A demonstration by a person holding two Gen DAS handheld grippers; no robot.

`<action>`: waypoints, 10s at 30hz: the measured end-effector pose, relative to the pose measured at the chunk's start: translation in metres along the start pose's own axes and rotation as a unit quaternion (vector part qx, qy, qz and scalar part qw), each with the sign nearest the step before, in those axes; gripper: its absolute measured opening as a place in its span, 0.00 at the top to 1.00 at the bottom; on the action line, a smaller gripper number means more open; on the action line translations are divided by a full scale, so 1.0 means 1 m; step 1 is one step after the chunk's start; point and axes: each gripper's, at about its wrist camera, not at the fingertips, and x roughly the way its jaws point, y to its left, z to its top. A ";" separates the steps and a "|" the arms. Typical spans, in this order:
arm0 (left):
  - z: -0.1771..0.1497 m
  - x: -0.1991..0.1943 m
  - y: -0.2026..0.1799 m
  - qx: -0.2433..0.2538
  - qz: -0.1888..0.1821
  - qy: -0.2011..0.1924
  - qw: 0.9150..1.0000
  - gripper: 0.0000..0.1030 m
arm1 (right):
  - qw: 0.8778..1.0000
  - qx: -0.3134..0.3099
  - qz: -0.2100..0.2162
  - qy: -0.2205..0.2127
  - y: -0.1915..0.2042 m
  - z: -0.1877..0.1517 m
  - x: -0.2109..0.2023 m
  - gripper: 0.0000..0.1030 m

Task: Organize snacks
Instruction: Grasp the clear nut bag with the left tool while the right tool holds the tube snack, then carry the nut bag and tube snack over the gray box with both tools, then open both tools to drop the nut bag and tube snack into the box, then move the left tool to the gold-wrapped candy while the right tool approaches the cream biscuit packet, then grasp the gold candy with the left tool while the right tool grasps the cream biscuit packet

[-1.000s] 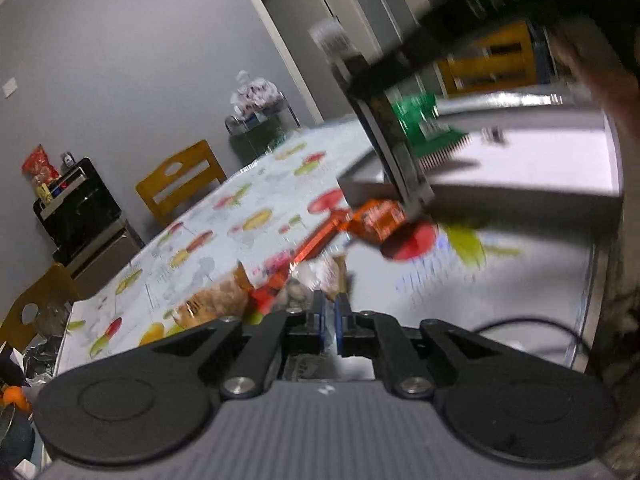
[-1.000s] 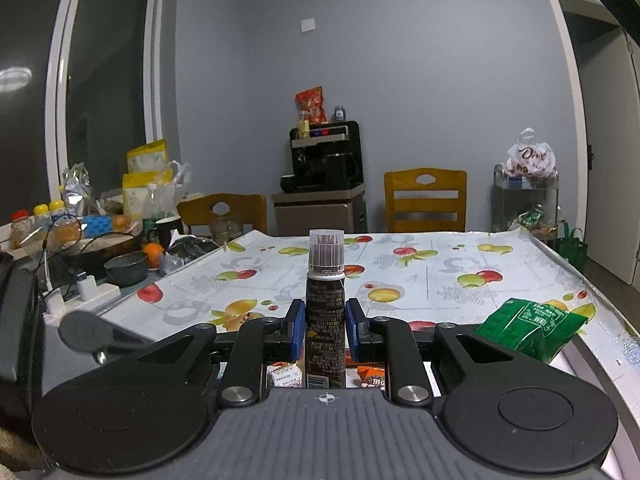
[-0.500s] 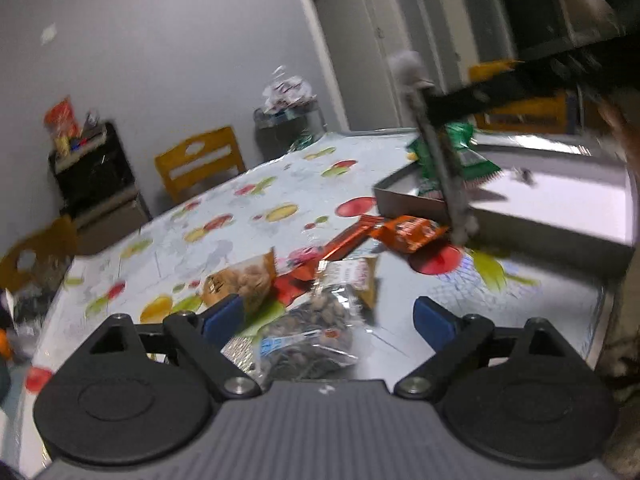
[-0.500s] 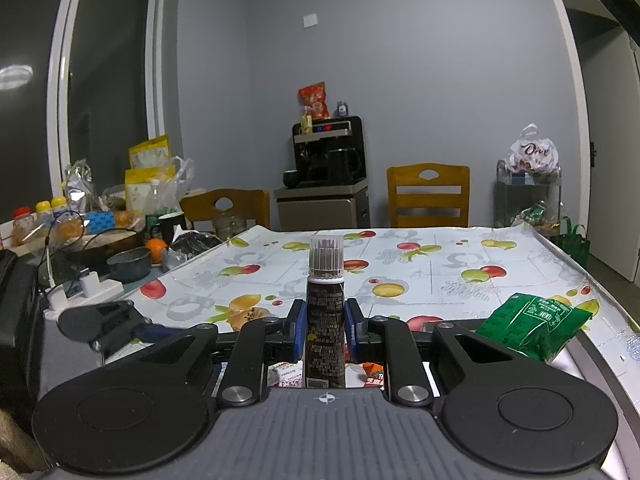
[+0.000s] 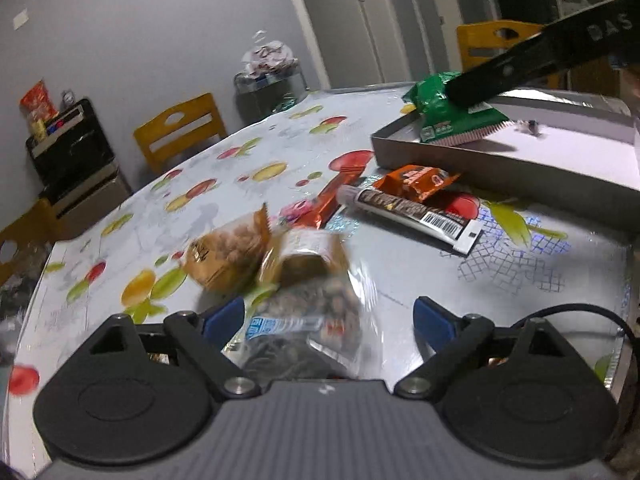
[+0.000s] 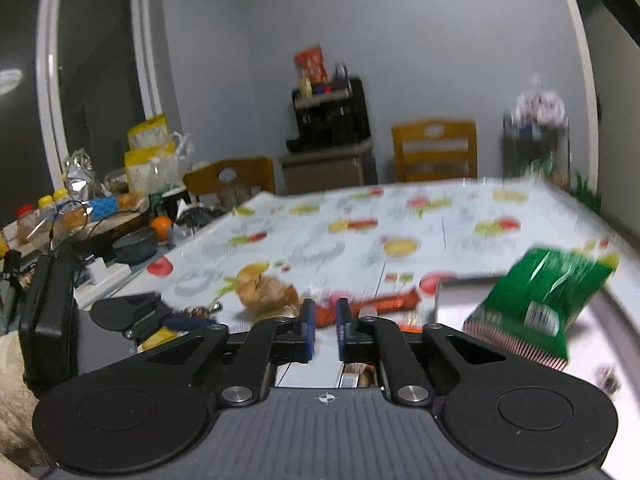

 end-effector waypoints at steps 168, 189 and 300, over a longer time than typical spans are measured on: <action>0.150 0.046 -0.193 0.124 -0.279 -0.101 0.947 0.47 | 0.974 0.114 -0.180 0.075 -0.169 -0.045 -0.070 0.76; 0.133 -0.015 -0.105 -0.007 -0.254 -0.151 0.955 0.07 | 0.984 0.078 -0.161 0.014 -0.103 -0.014 -0.078 0.23; -0.032 0.018 0.118 -0.252 0.036 0.033 0.967 0.79 | 0.990 -0.090 -0.051 0.092 0.083 -0.013 0.111 0.16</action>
